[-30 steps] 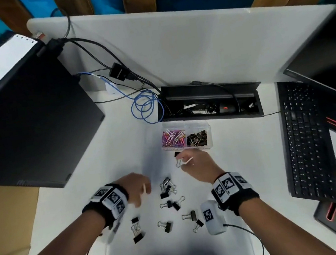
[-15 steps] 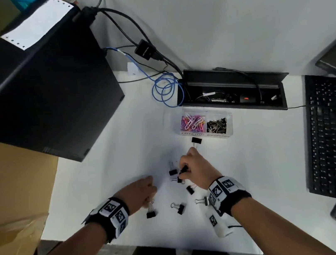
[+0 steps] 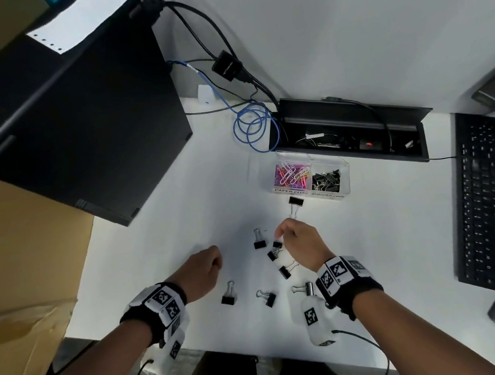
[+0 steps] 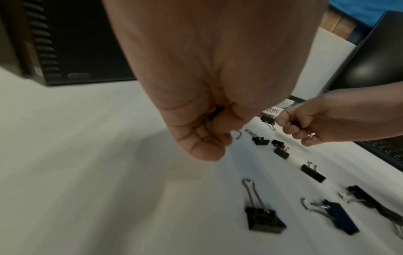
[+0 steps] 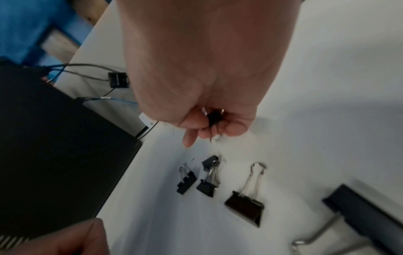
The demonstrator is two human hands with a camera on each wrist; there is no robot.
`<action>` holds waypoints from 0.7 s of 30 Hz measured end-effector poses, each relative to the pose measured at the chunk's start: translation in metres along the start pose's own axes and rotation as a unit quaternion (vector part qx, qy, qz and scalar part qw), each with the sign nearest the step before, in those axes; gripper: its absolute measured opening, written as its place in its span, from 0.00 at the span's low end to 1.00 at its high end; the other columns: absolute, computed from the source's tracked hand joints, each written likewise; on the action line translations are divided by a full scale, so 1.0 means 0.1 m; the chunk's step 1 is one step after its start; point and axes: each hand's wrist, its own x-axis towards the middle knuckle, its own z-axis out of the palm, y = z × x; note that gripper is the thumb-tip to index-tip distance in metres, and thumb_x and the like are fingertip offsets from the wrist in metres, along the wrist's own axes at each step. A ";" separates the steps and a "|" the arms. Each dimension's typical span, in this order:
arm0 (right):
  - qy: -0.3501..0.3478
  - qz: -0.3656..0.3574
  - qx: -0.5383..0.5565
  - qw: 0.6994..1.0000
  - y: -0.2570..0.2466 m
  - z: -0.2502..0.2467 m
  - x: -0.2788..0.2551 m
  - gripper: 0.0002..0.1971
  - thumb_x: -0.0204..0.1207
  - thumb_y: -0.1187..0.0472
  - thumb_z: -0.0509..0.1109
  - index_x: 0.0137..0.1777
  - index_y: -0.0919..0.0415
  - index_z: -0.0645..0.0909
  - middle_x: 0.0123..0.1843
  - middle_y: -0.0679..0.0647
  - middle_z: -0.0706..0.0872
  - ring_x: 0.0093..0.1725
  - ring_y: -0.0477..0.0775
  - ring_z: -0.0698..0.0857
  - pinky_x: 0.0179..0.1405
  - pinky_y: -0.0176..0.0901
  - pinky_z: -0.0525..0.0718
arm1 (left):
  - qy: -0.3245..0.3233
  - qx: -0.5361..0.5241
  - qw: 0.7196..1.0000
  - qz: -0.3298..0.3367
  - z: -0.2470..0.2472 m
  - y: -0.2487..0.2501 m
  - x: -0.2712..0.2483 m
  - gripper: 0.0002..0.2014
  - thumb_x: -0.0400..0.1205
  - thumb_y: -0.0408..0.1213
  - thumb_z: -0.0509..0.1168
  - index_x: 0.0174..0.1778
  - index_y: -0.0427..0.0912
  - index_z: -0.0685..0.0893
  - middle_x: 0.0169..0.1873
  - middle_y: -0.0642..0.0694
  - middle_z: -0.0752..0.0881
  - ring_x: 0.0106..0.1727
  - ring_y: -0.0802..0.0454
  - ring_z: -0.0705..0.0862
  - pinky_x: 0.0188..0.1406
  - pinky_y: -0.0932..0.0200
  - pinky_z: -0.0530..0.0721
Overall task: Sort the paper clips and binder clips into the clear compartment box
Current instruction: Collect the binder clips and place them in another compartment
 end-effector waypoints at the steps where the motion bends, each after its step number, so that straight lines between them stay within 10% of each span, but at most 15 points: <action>1: -0.007 -0.009 -0.014 1.000 0.00 0.01 -0.01 0.13 0.79 0.68 0.55 0.44 0.59 0.81 0.40 0.50 0.82 0.35 0.44 0.77 0.35 0.33 0.71 | 0.011 -0.002 1.000 -0.005 0.03 0.02 -0.02 0.13 0.79 0.26 0.54 0.36 0.51 0.71 0.36 0.54 0.76 0.38 0.52 0.76 0.34 0.68 0.69; 5: -0.060 -0.069 -0.141 0.986 0.09 0.08 -0.04 0.02 0.73 0.59 0.68 0.45 0.52 0.81 0.46 0.51 0.78 0.51 0.55 0.79 0.50 0.42 0.78 | 0.021 -0.035 0.999 -0.025 0.15 0.03 -0.10 0.12 0.75 0.28 0.59 0.33 0.51 0.73 0.38 0.52 0.73 0.45 0.50 0.75 0.36 0.72 0.69; 9: -0.092 -0.098 -0.236 0.962 0.20 0.14 -0.02 0.11 0.72 0.58 0.74 0.53 0.51 0.80 0.48 0.49 0.71 0.58 0.57 0.75 0.60 0.50 0.78 | -0.037 0.047 0.998 0.021 0.25 -0.07 -0.21 0.20 0.71 0.51 0.72 0.52 0.49 0.74 0.48 0.55 0.72 0.44 0.52 0.77 0.43 0.59 0.74; 21: -0.004 -0.009 -0.091 0.996 0.15 0.08 -0.03 0.14 0.80 0.47 0.67 0.53 0.58 0.82 0.52 0.54 0.81 0.52 0.51 0.82 0.51 0.39 0.77 | 0.024 0.163 0.982 0.097 0.24 0.05 -0.03 0.16 0.75 0.51 0.66 0.52 0.45 0.75 0.51 0.49 0.72 0.43 0.51 0.79 0.44 0.59 0.77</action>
